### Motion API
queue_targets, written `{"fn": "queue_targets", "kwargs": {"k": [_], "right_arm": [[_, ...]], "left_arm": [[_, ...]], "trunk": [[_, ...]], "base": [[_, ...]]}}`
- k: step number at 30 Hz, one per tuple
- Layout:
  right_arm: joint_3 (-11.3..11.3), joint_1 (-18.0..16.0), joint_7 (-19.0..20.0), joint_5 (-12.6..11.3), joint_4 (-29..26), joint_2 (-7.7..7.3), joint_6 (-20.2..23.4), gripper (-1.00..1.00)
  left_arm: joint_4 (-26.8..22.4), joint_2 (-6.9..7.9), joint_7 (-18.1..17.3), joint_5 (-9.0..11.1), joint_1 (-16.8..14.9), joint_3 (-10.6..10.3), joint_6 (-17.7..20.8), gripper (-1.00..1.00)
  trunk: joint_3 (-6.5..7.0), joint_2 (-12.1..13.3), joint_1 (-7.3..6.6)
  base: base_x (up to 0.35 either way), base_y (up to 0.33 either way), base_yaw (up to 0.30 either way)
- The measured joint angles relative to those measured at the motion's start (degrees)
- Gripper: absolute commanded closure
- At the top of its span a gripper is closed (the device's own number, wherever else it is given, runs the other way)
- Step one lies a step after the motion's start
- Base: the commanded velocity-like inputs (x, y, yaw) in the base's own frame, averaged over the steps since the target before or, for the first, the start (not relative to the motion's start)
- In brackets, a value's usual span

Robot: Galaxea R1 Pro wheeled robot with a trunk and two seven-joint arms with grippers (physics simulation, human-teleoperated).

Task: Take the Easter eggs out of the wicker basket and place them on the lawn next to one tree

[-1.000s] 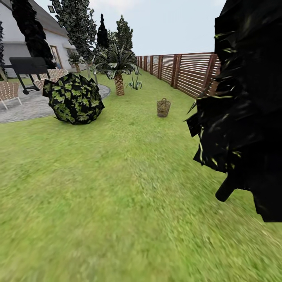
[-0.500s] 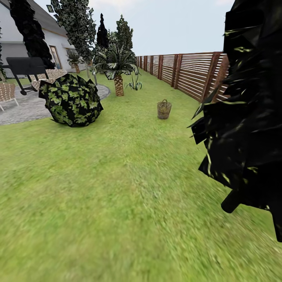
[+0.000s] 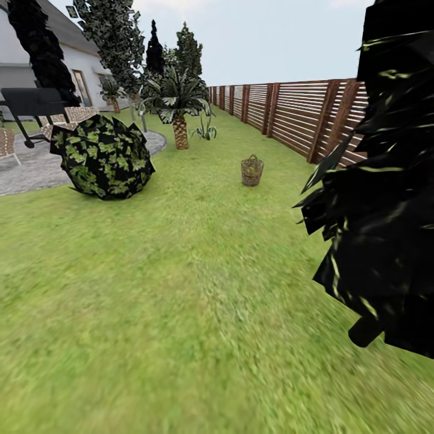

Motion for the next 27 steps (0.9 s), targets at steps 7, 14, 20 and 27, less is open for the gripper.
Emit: {"fn": "queue_targets", "kwargs": {"k": [7,14,20,27], "right_arm": [[0.01,0.00,0.00,0.02,0.04,0.03,-0.46,-1.00],[0.01,0.00,0.00,0.10,0.15,0.09,-0.52,-1.00],[0.01,0.00,0.00,0.11,0.16,0.09,-0.50,-1.00],[0.01,0.00,0.00,0.11,0.13,0.08,-0.53,-1.00]], "left_arm": [[0.00,0.00,0.00,0.00,0.01,0.00,0.00,-1.00],[-0.02,0.01,0.00,0.00,0.00,0.01,0.01,-1.00],[-0.02,0.01,0.00,0.00,-0.01,0.01,0.01,-1.00],[-0.02,0.01,0.00,0.00,-0.01,0.01,0.01,-1.00]], "trunk": [[0.00,0.00,0.00],[0.00,0.00,0.00],[0.00,0.00,0.00],[0.00,0.00,0.00]], "base": [[0.335,0.000,-0.002],[0.335,0.000,0.204],[0.335,0.000,0.293],[0.335,0.000,0.262]]}}
